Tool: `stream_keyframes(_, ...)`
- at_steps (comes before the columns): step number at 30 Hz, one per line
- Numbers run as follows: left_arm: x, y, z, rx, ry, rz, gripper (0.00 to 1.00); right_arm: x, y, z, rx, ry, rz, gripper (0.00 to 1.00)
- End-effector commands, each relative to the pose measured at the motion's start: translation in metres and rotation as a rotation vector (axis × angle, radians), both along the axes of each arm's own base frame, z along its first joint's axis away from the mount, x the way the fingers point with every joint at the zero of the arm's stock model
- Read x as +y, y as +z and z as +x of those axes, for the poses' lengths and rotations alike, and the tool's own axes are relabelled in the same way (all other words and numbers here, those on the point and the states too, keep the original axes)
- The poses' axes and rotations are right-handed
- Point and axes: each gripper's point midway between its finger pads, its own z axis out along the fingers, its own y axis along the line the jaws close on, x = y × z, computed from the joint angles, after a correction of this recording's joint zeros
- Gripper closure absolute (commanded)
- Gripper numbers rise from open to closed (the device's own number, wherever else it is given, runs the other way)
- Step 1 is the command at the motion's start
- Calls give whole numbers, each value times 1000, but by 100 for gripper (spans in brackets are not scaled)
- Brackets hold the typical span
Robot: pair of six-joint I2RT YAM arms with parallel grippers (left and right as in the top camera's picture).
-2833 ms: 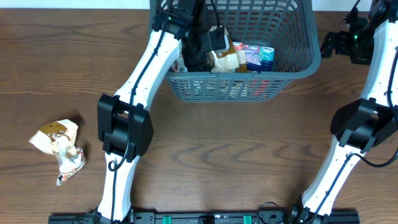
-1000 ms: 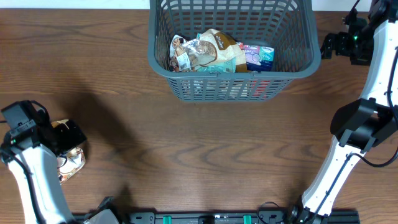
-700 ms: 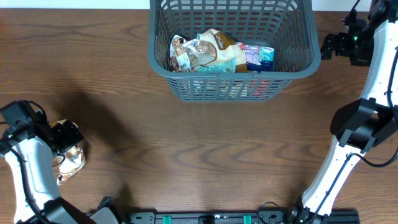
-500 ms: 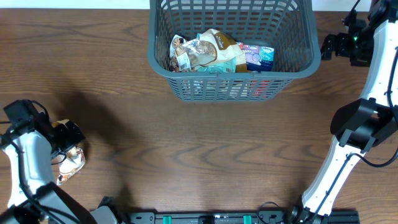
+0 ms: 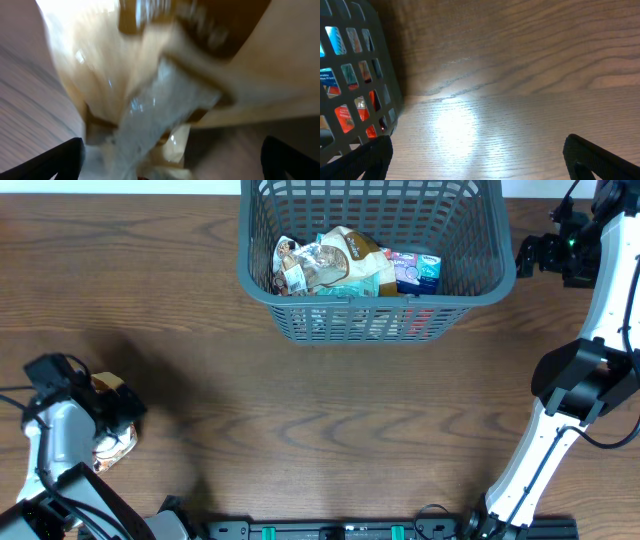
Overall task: Pack container
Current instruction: 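Lower the left gripper onto the second Pantree pouch and grasp, then carry the second pouch into the basket with the left gripper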
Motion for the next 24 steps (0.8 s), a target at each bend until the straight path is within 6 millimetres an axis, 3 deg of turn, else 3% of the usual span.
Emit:
stream_keyframes(1, -4, -10, -8, 16, 22, -15, 1, 8, -1, 1, 7, 19, 6, 1)
stream_keyframes(11, -1, -28, -4, -1, 24, -4, 3, 9, -2, -3, 20, 19, 11, 1)
stream_keyframes(13, -1, -29, -4, 1, 24, -6, 29, 9, -2, -3, 22, 19, 11, 1)
stream_keyframes(14, -1, -28, -4, 0, 23, -5, 49, 9, -2, -4, 24, 19, 12, 1)
stream_keyframes(15, -1, -28, -3, -1, 23, -4, 63, 9, -2, -4, 25, 20, 13, 1)
stream_keyframes(20, -4, -25, 2, -26, 15, -26, 85, 9, -2, -4, 26, 19, 13, 1)
stream_keyframes(24, -7, 5, 33, -165, -20, -59, 92, 9, -2, -4, 27, 18, 14, 1)
